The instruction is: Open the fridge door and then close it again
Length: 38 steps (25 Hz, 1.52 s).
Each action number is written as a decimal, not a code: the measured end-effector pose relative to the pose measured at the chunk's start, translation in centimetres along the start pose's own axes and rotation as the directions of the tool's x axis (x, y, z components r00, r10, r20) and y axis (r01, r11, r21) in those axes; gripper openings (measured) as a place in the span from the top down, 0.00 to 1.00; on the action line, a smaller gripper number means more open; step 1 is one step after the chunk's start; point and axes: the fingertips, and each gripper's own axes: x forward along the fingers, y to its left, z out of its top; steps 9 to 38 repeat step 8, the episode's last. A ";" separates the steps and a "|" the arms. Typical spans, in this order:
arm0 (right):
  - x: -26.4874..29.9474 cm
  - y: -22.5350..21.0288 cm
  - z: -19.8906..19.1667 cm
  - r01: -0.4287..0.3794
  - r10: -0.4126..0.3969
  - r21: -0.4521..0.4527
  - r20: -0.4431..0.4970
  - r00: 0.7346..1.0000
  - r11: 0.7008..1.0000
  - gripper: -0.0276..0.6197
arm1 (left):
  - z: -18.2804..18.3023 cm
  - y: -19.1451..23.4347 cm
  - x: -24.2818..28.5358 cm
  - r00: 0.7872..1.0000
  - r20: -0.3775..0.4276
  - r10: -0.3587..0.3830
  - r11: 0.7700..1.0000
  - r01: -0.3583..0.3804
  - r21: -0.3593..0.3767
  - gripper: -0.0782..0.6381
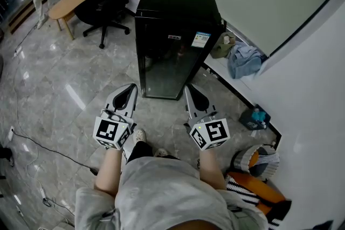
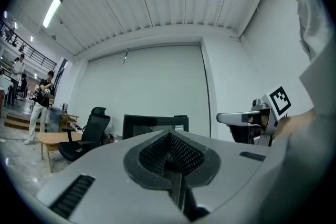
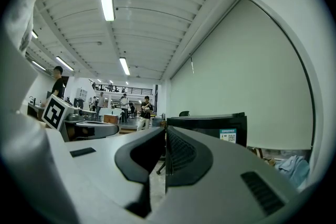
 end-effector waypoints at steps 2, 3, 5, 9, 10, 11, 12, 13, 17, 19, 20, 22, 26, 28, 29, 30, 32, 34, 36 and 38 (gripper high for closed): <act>-0.2 0.0 0.1 -0.001 0.001 0.000 -0.001 1.000 1.000 0.92 | 0.0 -0.2 0.0 1.000 -0.001 -0.001 1.000 0.001 0.001 0.87; -0.2 0.0 0.1 -0.003 0.003 0.000 -0.001 1.000 1.000 0.92 | 0.0 -0.3 0.0 1.000 -0.002 -0.001 1.000 0.001 0.001 0.87; -0.4 -0.1 0.1 -0.006 0.006 0.001 0.000 1.000 1.000 0.92 | 0.0 -0.6 0.0 1.000 -0.003 -0.002 1.000 0.002 0.001 0.87; -0.6 -0.4 0.1 -0.007 0.007 0.005 0.000 1.000 1.000 0.92 | -0.2 -1.1 0.2 1.000 -0.008 -0.005 1.000 0.005 0.001 0.87; -0.6 -0.4 0.1 -0.007 0.007 0.005 0.000 1.000 1.000 0.92 | -0.2 -1.1 0.2 1.000 -0.008 -0.005 1.000 0.005 0.001 0.87; -0.6 -0.4 0.1 -0.007 0.007 0.005 0.000 1.000 1.000 0.92 | -0.2 -1.1 0.2 1.000 -0.008 -0.005 1.000 0.005 0.001 0.87; -0.6 -0.4 0.1 -0.007 0.007 0.005 0.000 1.000 1.000 0.92 | -0.2 -1.1 0.2 1.000 -0.008 -0.005 1.000 0.005 0.001 0.87; -0.6 -0.4 0.1 -0.007 0.007 0.005 0.000 1.000 1.000 0.92 | -0.2 -1.1 0.2 1.000 -0.008 -0.005 1.000 0.005 0.001 0.87; -0.6 -0.4 0.1 -0.007 0.007 0.005 0.000 1.000 1.000 0.92 | -0.2 -1.1 0.2 1.000 -0.008 -0.005 1.000 0.005 0.001 0.87; -0.6 -0.4 0.1 -0.007 0.007 0.005 0.000 1.000 1.000 0.92 | -0.2 -1.1 0.2 1.000 -0.008 -0.005 1.000 0.005 0.001 0.87; -0.6 -0.4 0.1 -0.007 0.007 0.005 0.000 1.000 1.000 0.92 | -0.2 -1.1 0.2 1.000 -0.008 -0.005 1.000 0.005 0.001 0.87; -0.6 -0.4 0.1 -0.007 0.007 0.005 0.000 1.000 1.000 0.92 | -0.2 -1.1 0.2 1.000 -0.008 -0.005 1.000 0.005 0.001 0.87; -0.6 -0.4 0.1 -0.007 0.007 0.005 0.000 1.000 1.000 0.92 | -0.2 -1.1 0.2 1.000 -0.008 -0.005 1.000 0.005 0.001 0.87; -0.6 -0.4 0.1 -0.007 0.007 0.005 0.000 1.000 1.000 0.92 | -0.2 -1.1 0.2 1.000 -0.008 -0.005 1.000 0.005 0.001 0.87; -0.6 -0.4 0.1 -0.007 0.007 0.005 0.000 1.000 1.000 0.92 | -0.2 -1.1 0.2 1.000 -0.008 -0.005 1.000 0.005 0.001 0.87; -0.6 -0.4 0.1 -0.007 0.007 0.005 0.000 1.000 1.000 0.92 | -0.2 -1.1 0.2 1.000 -0.008 -0.005 1.000 0.005 0.001 0.87; -0.6 -0.4 0.1 -0.007 0.007 0.005 0.000 1.000 1.000 0.92 | -0.2 -1.1 0.2 1.000 -0.008 -0.005 1.000 0.005 0.001 0.87; -0.6 -0.4 0.1 -0.007 0.007 0.005 0.000 1.000 1.000 0.92 | -0.2 -1.1 0.2 1.000 -0.008 -0.005 1.000 0.005 0.001 0.87; -0.6 -0.4 0.1 -0.007 0.007 0.005 0.000 1.000 1.000 0.92 | -0.2 -1.1 0.2 1.000 -0.008 -0.005 1.000 0.005 0.001 0.87; -0.6 -0.4 0.1 -0.007 0.007 0.005 0.000 1.000 1.000 0.92 | -0.2 -1.1 0.2 1.000 -0.008 -0.005 1.000 0.005 0.001 0.87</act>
